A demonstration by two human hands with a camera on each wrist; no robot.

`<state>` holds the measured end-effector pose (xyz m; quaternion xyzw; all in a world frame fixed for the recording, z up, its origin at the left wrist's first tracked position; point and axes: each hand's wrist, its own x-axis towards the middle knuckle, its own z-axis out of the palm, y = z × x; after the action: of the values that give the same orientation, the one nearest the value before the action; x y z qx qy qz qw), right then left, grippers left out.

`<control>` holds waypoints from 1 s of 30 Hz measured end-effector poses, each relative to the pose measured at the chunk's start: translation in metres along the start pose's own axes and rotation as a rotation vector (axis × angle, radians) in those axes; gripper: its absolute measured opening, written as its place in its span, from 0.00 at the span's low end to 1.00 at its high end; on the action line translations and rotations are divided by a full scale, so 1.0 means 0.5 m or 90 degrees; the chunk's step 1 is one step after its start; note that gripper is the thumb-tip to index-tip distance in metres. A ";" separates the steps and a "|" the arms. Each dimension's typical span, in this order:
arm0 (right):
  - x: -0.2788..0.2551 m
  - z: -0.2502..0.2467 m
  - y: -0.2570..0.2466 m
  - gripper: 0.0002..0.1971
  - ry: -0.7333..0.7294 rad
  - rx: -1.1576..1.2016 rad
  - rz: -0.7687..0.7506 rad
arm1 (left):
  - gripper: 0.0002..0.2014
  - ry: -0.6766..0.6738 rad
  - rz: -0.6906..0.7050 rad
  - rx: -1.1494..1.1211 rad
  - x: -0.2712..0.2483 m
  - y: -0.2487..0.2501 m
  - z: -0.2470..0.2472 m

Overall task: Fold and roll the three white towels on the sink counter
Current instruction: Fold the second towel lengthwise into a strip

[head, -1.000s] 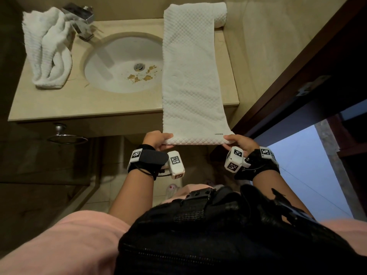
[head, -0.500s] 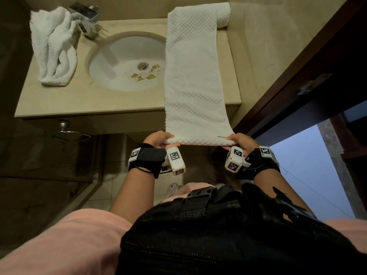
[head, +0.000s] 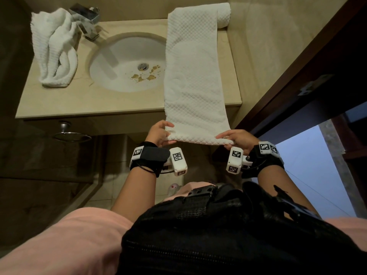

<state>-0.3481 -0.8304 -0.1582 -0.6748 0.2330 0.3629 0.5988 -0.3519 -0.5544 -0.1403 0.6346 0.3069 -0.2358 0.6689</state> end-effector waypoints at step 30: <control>0.001 -0.011 -0.034 0.04 0.082 0.100 -0.094 | 0.09 -0.067 0.143 0.144 0.021 0.024 -0.023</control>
<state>-0.3340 -0.8325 -0.1475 -0.6629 0.2485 0.2545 0.6589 -0.3370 -0.5412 -0.1394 0.7228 0.1701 -0.2259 0.6305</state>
